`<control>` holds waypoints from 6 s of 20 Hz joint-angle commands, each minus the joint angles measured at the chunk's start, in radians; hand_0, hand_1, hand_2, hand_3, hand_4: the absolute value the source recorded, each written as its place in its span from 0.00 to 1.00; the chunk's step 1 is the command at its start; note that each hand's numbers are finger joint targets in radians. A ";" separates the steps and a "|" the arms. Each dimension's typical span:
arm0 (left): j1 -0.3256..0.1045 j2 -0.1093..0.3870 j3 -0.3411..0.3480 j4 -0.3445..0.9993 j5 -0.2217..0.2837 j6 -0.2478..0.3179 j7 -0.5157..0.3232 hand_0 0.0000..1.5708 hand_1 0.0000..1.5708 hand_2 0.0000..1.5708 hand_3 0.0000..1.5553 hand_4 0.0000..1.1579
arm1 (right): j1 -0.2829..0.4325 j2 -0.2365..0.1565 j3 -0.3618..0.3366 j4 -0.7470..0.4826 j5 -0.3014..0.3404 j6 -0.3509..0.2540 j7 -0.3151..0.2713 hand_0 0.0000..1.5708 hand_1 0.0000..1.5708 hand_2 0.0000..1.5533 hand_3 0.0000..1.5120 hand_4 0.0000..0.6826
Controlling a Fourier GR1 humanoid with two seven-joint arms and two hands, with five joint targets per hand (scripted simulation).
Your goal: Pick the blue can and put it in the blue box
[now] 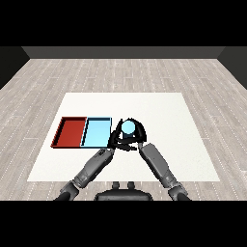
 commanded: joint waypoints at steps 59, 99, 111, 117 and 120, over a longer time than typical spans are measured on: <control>-0.031 0.000 -0.001 0.153 0.054 0.183 -0.063 1.00 1.00 1.00 0.96 0.99 | -0.010 -0.018 -0.091 -0.101 -0.077 -0.012 0.075 0.00 0.00 0.00 0.00 0.00; -0.300 0.172 0.308 1.021 -0.126 0.086 0.260 0.73 0.73 0.67 0.41 0.78 | 0.203 -0.152 -0.402 -0.203 -0.246 0.174 -0.042 0.00 0.00 0.00 0.00 0.00; -0.327 0.160 0.279 1.038 -0.194 0.210 0.228 0.00 0.00 0.00 0.00 0.00 | 0.189 -0.148 -0.424 -0.161 -0.267 0.215 -0.060 0.00 0.00 0.00 0.00 0.00; -0.356 0.163 0.371 0.944 -0.123 0.335 0.118 0.00 0.00 0.00 0.00 0.00 | 0.248 -0.131 -0.397 -0.259 -0.267 0.224 -0.056 0.00 0.00 0.00 0.00 0.00; -0.334 0.172 0.417 0.836 -0.087 0.326 -0.059 0.00 0.00 0.00 0.00 0.00 | 0.177 -0.116 -0.415 -0.188 -0.270 0.206 -0.065 0.00 0.00 0.00 0.00 0.00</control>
